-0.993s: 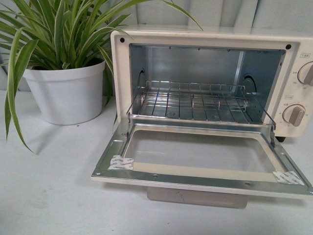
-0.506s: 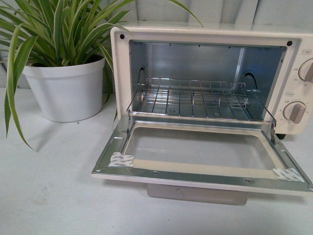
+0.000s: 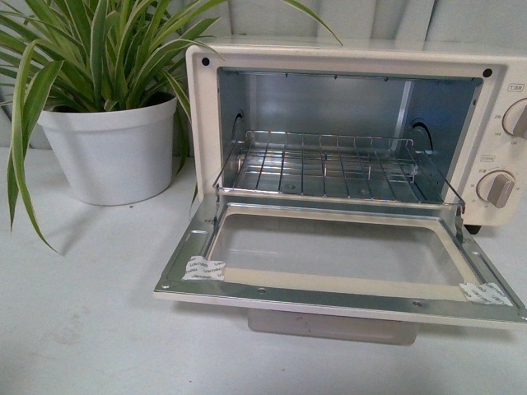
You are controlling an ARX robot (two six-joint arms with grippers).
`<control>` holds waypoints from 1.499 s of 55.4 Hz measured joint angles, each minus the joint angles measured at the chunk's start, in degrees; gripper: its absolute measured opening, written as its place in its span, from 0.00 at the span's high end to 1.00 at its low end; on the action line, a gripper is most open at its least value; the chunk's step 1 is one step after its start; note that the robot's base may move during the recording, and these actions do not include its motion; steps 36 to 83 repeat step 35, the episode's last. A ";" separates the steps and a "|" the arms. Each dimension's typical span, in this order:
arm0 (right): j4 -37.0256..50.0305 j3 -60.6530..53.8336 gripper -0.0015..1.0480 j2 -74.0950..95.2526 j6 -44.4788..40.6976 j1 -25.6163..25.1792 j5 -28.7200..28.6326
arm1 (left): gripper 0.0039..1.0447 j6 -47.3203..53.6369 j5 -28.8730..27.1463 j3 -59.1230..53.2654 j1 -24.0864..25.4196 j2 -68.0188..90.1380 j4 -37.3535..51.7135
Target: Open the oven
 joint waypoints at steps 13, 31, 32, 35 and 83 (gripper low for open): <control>0.00 0.00 0.09 0.00 0.02 0.00 0.00 | 0.06 0.04 0.00 0.00 0.00 0.00 0.00; 0.00 0.00 0.09 0.00 0.02 0.00 0.00 | 0.06 0.04 0.00 0.00 0.00 0.00 0.00; 0.00 0.00 0.09 0.00 0.02 0.00 0.00 | 0.06 0.04 0.00 0.00 0.00 0.00 0.00; 0.00 0.00 0.09 0.00 0.02 0.00 0.00 | 0.06 0.02 0.00 0.00 0.00 0.00 0.00; 0.00 0.00 0.09 0.00 0.02 0.00 0.00 | 0.06 0.02 0.00 0.00 0.00 0.00 0.00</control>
